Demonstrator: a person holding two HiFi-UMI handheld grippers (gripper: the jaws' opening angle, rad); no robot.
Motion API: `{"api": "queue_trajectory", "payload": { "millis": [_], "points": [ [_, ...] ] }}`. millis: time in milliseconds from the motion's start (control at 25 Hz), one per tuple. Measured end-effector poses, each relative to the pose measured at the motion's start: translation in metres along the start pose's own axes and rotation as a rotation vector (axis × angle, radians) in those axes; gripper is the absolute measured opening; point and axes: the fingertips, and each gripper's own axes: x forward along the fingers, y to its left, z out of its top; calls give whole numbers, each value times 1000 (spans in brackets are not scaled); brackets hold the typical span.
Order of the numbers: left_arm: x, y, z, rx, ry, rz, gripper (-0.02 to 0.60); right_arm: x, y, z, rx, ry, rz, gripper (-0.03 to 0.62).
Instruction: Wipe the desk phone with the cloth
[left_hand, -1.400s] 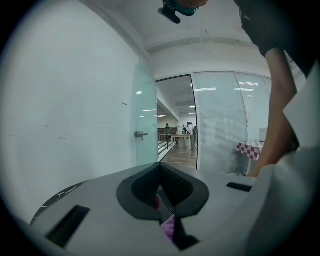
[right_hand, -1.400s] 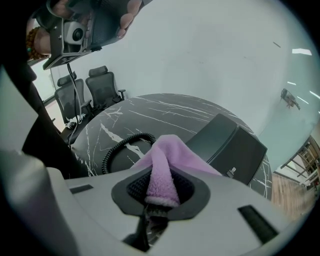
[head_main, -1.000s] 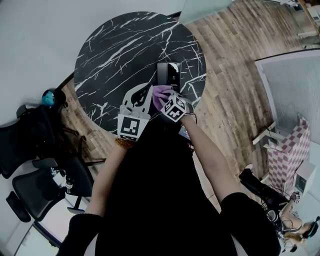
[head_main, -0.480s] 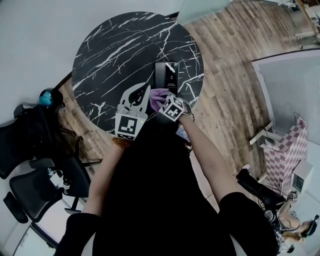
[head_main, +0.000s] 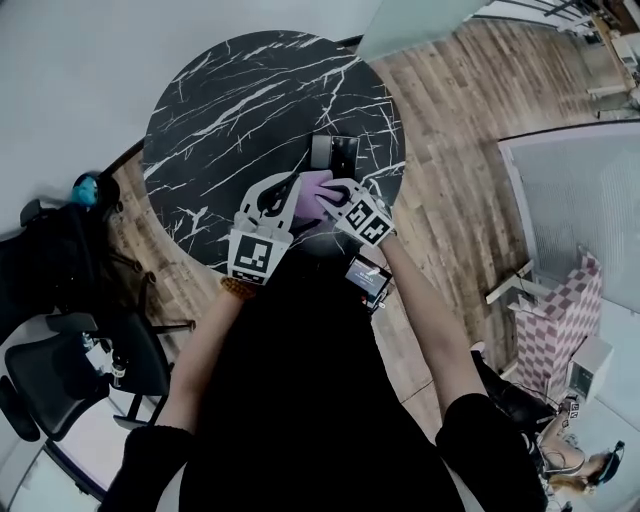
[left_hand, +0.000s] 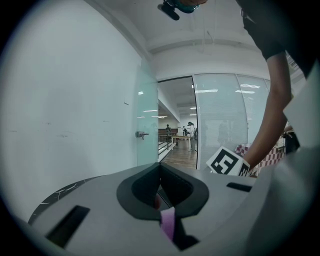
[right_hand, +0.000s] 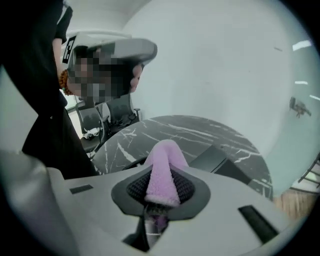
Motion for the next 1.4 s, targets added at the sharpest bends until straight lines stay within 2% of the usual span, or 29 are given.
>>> {"api": "queue_trajectory", "payload": {
  "millis": [120,240,520,960,1400],
  "points": [
    [1,2,-2,-7,0,1,14,-20,-39,19,-53,-54,-120,58],
    [0,1,-4,-14,3,1,13,-30,-76,30,-67,-57,-219,58],
    [0,0,-4,-12,9,4,13,-29,-135,24,-85,71,-373,58],
    [0,4,-5,-28,8,33,12,5,-135,-9,-13,213,-360,58],
    [0,9,-8,-32,13,46,13,10,-135,-15,74,246,-308,58]
  ]
}}
